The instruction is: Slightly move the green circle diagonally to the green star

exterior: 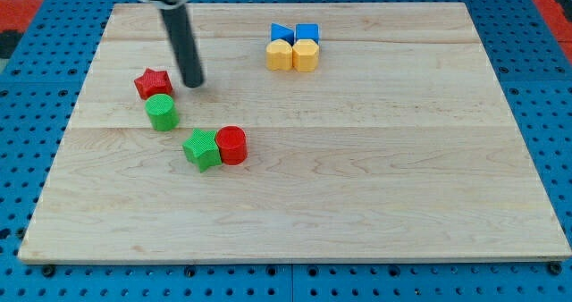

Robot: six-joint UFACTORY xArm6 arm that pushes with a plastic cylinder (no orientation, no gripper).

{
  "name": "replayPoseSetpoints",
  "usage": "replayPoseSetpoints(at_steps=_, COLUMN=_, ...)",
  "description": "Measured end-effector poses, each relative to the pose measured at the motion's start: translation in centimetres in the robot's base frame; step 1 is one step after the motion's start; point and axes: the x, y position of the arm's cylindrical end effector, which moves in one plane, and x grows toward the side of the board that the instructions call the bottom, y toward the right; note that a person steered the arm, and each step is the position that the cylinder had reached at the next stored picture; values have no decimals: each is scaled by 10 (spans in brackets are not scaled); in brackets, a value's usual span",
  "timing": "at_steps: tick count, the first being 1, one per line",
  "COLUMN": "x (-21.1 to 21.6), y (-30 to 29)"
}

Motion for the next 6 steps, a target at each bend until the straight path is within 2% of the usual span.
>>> replayPoseSetpoints(at_steps=1, x=21, y=34)
replayPoseSetpoints(at_steps=2, x=46, y=34)
replayPoseSetpoints(at_steps=4, x=64, y=31)
replayPoseSetpoints(at_steps=5, x=69, y=7)
replayPoseSetpoints(at_steps=6, x=63, y=-48)
